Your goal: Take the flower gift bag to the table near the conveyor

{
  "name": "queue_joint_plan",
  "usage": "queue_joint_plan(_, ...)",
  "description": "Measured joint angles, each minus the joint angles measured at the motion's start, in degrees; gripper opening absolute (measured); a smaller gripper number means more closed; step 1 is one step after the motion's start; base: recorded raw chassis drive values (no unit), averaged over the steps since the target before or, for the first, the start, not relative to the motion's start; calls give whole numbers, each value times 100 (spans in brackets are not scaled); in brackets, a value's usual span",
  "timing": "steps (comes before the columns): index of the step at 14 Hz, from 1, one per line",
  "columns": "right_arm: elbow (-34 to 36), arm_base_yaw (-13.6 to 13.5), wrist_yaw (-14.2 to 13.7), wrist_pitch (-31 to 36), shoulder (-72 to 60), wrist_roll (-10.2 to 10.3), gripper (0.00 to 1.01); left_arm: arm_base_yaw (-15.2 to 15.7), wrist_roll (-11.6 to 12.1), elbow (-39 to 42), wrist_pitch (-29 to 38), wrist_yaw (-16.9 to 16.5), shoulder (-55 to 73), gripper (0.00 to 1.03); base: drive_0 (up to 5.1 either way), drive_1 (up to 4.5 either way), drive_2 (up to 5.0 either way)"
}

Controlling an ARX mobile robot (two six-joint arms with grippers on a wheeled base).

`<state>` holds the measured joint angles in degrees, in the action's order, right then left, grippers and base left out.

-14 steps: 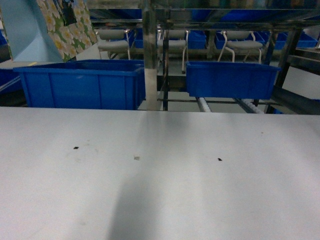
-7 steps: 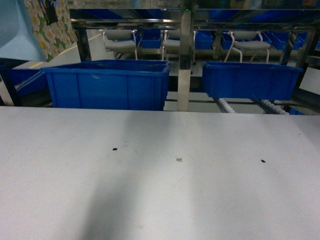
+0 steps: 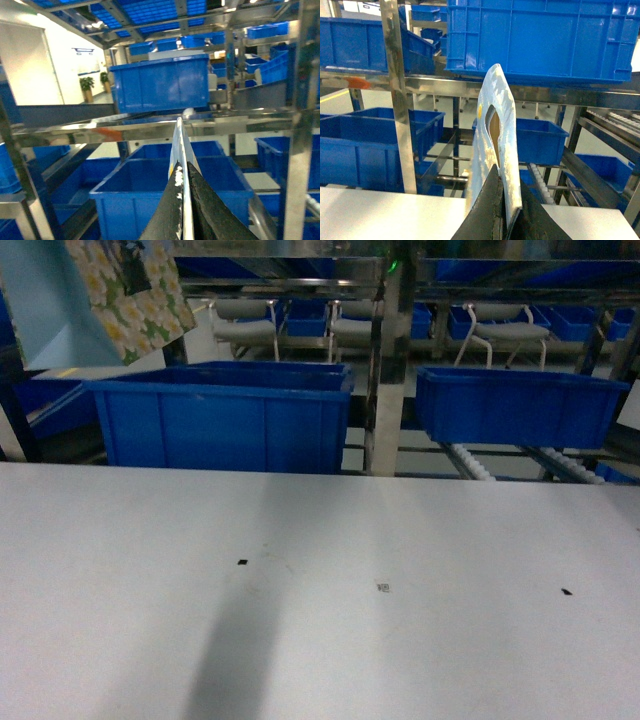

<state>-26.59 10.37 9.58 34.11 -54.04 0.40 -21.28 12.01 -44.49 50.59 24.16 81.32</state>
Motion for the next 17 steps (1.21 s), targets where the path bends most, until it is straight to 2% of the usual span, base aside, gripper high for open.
queue_joint_plan(3,0,-15,4,22,17,2,2,-17,7,2,35,20,-31,2,-27,-27,-27)
queue_joint_plan(5,96,-39,127,734,-612,-46,2,-37,4,2,46,-15,-31,2,0,0,0)
queue_joint_plan(7,140,-273,24,1355,-1541,-61,2,-26,4,2,48,2,-31,2,0,0,0)
queue_joint_plan(9,173,-669,-50,1904,-2347,-98,2,-28,4,2,46,-7,-31,2,0,0,0)
queue_joint_plan(12,168,-1165,-612,2498,-3587,31,2,-35,4,2,46,-13,-31,2,0,0,0)
queue_joint_plan(15,149,-1419,-1054,2741,-4474,332,2,-31,4,2,46,-15,-31,2,0,0,0)
queue_joint_plan(17,142,-1521,-1394,3062,-4996,431,2,-31,4,2,44,-15,-31,2,0,0,0)
